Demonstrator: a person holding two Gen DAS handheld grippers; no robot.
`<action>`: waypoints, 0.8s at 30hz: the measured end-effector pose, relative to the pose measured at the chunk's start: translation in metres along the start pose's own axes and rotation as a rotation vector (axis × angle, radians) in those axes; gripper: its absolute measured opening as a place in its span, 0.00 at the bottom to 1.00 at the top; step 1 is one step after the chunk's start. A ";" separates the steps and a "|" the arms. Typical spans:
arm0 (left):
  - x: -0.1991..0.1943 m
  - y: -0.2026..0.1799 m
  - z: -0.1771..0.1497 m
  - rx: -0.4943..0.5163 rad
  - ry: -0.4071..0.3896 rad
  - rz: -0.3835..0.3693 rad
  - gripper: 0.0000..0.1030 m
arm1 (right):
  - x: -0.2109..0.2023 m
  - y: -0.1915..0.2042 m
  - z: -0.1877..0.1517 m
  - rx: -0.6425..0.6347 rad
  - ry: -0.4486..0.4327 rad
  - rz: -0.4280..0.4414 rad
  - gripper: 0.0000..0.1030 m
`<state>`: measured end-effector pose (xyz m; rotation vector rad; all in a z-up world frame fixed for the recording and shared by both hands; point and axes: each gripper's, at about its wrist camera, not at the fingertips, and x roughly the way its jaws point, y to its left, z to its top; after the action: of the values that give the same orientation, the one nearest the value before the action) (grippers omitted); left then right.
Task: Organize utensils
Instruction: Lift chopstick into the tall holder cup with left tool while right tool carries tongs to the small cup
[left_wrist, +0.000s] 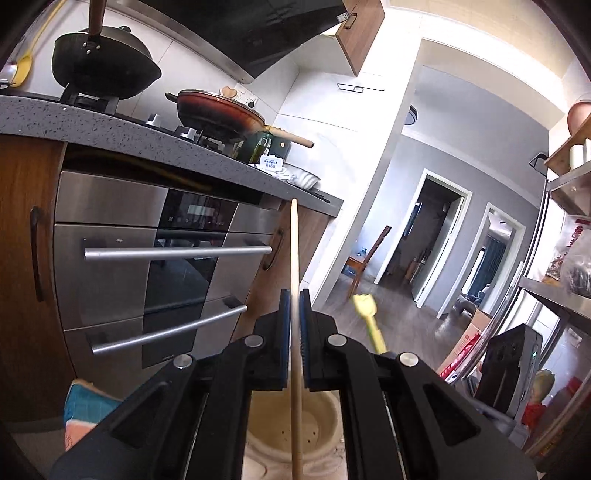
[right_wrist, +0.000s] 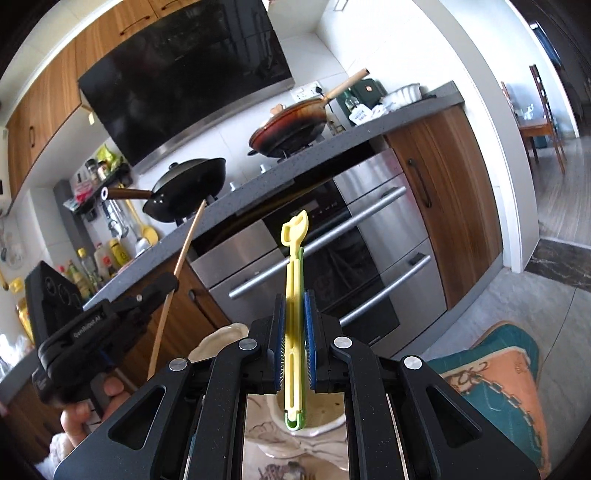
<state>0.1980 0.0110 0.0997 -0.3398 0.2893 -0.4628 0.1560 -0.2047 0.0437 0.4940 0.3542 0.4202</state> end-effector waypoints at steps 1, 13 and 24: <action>0.001 -0.001 -0.001 0.009 -0.002 0.008 0.05 | 0.002 0.001 -0.002 -0.006 0.001 -0.003 0.11; 0.024 -0.015 -0.020 0.152 -0.022 0.122 0.05 | 0.019 -0.003 -0.019 -0.046 0.008 -0.034 0.11; 0.006 -0.015 -0.035 0.229 0.014 0.126 0.05 | 0.024 0.005 -0.027 -0.149 -0.005 -0.100 0.11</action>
<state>0.1852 -0.0134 0.0722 -0.0948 0.2665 -0.3700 0.1637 -0.1797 0.0189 0.3311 0.3385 0.3456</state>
